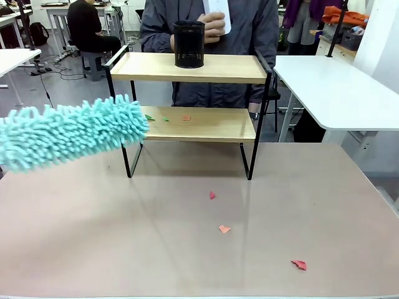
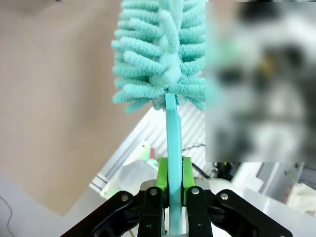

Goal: Clean the shelf.
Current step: Clean the remaining tier of the Shelf with the Duster once objects are removed.

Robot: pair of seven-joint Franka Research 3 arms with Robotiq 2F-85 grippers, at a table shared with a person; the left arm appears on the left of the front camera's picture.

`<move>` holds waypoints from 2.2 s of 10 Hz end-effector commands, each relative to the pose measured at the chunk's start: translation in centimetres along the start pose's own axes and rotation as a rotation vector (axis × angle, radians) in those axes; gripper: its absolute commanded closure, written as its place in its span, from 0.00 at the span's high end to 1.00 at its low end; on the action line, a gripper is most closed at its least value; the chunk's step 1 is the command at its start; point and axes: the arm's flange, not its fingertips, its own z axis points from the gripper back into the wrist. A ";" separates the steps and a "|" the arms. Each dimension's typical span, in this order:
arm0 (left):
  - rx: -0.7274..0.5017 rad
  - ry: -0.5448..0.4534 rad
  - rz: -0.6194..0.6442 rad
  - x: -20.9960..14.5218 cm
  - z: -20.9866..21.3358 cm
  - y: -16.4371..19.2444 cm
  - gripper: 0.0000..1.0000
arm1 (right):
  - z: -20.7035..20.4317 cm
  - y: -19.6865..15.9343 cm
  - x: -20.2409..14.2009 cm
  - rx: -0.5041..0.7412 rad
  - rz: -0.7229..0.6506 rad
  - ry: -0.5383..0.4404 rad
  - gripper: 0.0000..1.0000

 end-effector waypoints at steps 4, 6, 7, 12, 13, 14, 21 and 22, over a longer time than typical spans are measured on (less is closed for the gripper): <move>0.263 -0.132 0.192 5.8 -5.8 -2.7 0.12 | 0.0 0.1 0.1 0.015 0.027 -0.012 1.00; 0.190 -0.104 0.098 3.8 -2.6 -1.9 0.12 | 0.0 0.1 0.1 0.015 0.027 -0.012 1.00; 0.190 -0.104 0.098 3.8 -2.6 -1.9 0.12 | 0.0 0.1 0.1 0.015 0.027 -0.012 1.00; 0.235 -0.155 0.145 4.9 -5.2 -4.6 0.12 | 0.0 0.1 0.1 0.015 0.027 -0.012 1.00; 0.242 -0.142 0.171 5.3 -6.1 -5.3 0.12 | 0.0 0.1 0.1 0.015 0.027 -0.012 1.00; 0.308 -0.180 0.229 5.8 -7.4 -6.0 0.12 | 0.0 0.1 0.1 0.015 0.027 -0.012 1.00; 0.564 -0.361 0.354 11.1 -12.8 -7.8 0.12 | 0.0 0.1 0.1 0.015 0.027 -0.012 1.00; 0.576 -0.350 0.390 12.1 -13.7 -7.2 0.12 | 0.0 0.1 0.1 0.015 0.027 -0.012 1.00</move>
